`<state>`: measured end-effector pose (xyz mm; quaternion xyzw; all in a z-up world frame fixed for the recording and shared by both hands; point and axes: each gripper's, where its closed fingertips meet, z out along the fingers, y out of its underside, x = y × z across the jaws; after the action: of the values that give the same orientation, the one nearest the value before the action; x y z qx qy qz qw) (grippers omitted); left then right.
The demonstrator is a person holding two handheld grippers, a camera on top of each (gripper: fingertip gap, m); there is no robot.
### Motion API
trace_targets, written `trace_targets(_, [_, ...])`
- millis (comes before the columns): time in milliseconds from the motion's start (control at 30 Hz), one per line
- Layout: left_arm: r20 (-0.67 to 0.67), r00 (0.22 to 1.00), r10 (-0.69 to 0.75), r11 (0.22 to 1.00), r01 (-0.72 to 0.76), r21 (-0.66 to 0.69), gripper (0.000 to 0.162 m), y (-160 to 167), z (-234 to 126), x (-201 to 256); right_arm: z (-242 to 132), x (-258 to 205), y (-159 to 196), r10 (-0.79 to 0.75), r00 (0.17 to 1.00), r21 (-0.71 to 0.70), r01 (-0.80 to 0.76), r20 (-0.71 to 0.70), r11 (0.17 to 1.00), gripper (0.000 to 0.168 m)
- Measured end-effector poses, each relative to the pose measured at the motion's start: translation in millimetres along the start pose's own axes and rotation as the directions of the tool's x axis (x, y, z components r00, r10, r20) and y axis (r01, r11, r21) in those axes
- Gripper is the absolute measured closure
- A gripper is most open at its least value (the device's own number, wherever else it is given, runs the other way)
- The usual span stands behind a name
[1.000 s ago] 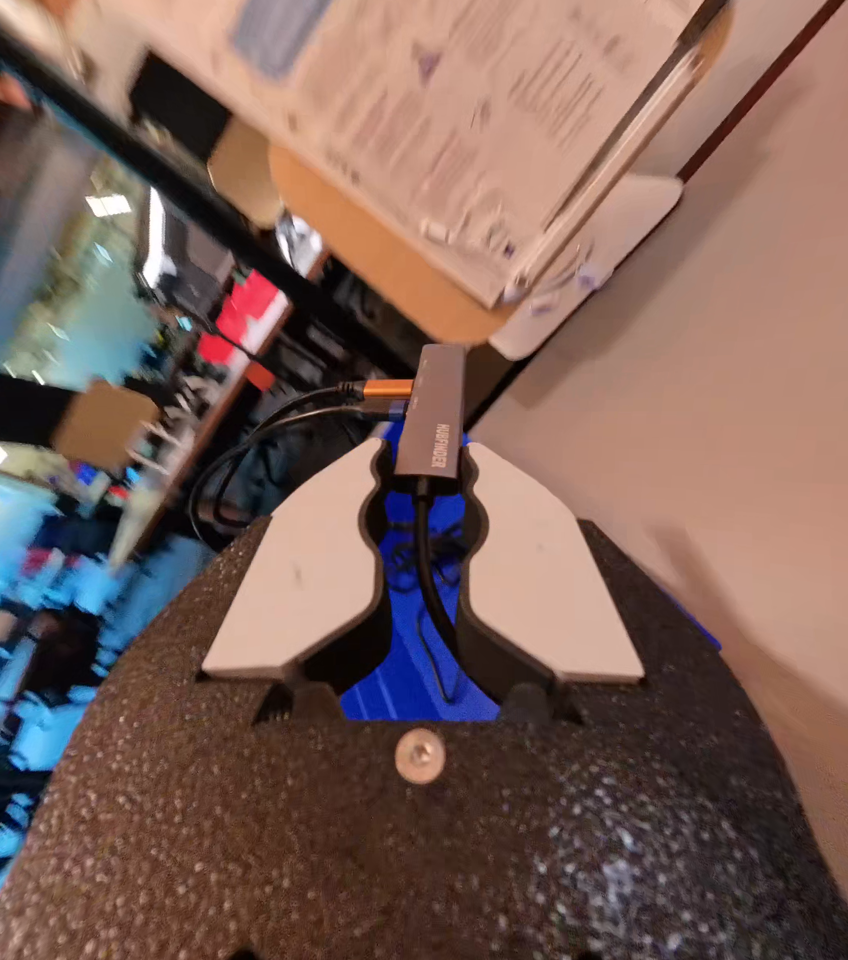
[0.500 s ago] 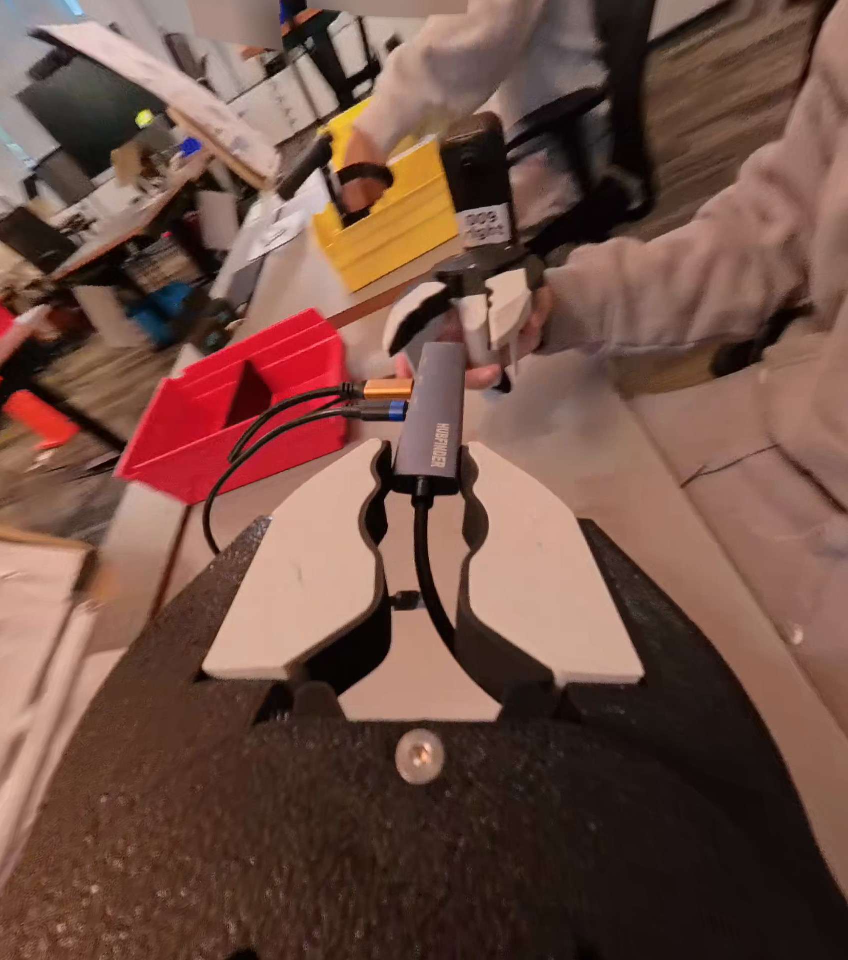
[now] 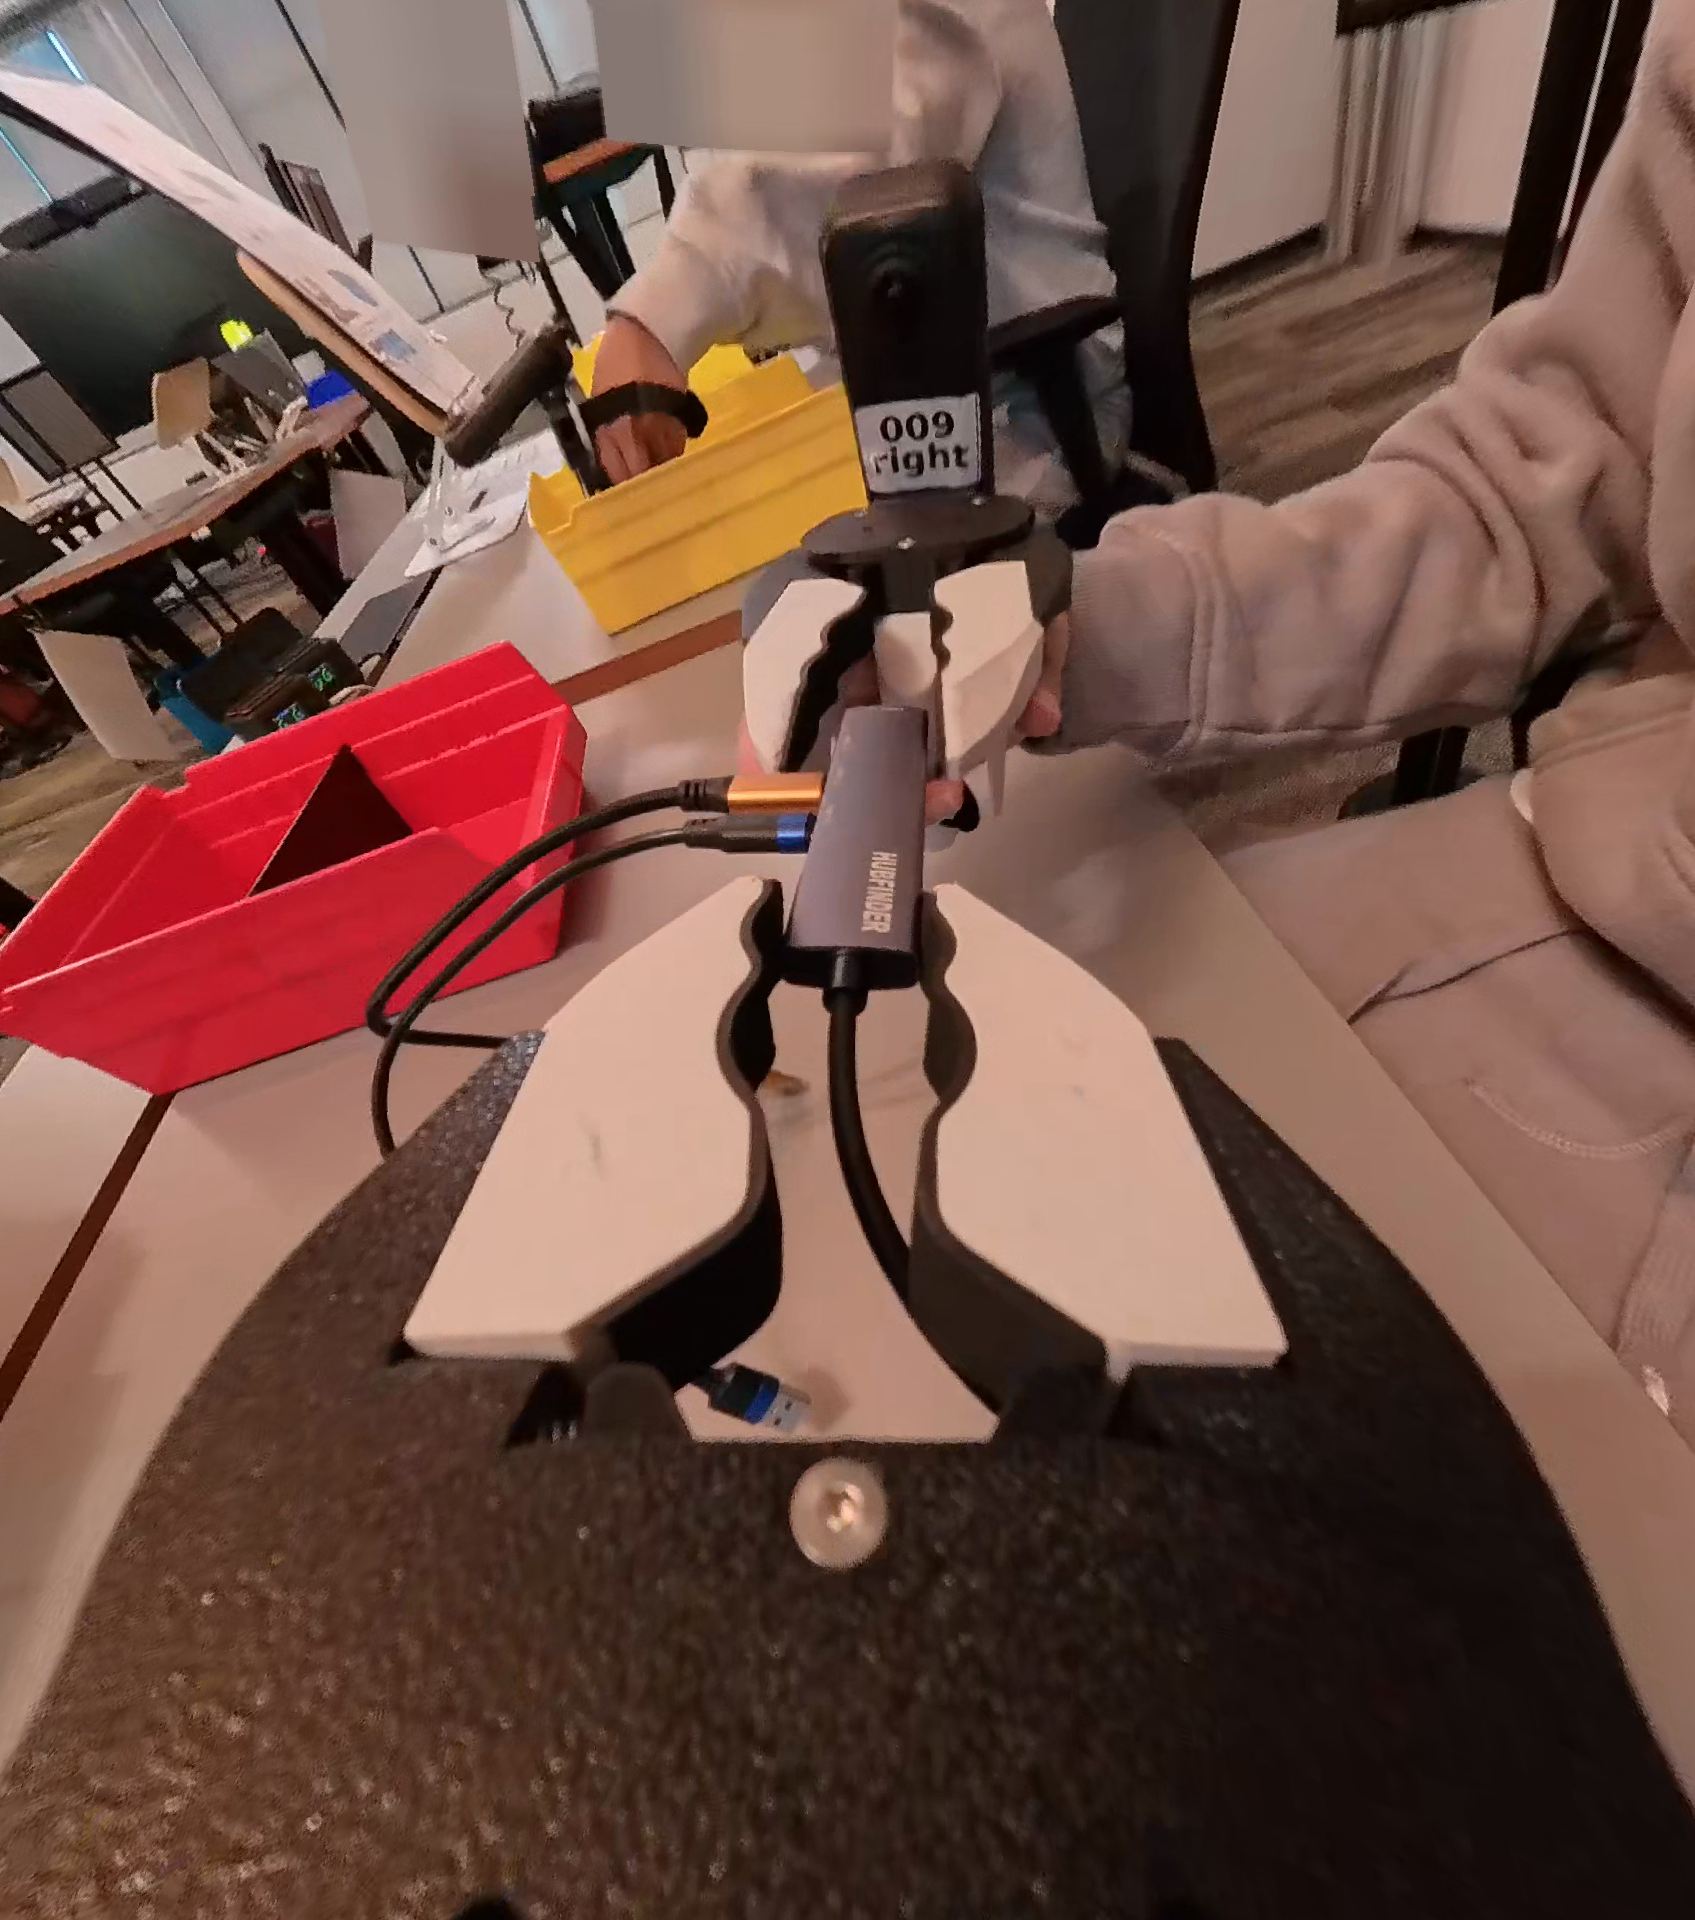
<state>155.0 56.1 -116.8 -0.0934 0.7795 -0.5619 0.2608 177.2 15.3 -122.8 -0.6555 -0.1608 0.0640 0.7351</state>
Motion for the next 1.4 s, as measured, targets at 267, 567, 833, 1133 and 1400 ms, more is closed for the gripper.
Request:
trace_targets(267, [-0.049,0.998,-0.033,0.998,0.035,0.056,0.138,2,1,0,-4,-6,11,0.008,0.999,-0.075,-0.005,0.038,0.997,0.144])
trace_targets(567, [0.082,0.985,-0.155,0.977,0.140,0.162,0.127,2,-8,-26,11,0,1,-0.119,0.981,0.009,0.122,-0.151,0.993,0.144])
trace_targets(833, [0.595,0.639,-0.487,0.873,0.335,0.355,0.105,17,-70,-80,-1,36,1,-0.280,0.822,-0.093,0.270,-0.497,0.958,0.144])
trace_targets(1133, [-0.090,0.195,-0.977,0.110,0.814,0.570,0.116,53,24,-37,19,18,9,-0.454,0.712,-0.190,0.422,-0.535,0.886,0.144])
trace_targets(1400, [-0.354,0.227,-0.907,-0.026,0.808,0.588,0.153,36,16,-55,18,20,25,-0.477,0.744,-0.233,0.417,-0.467,0.878,0.144])
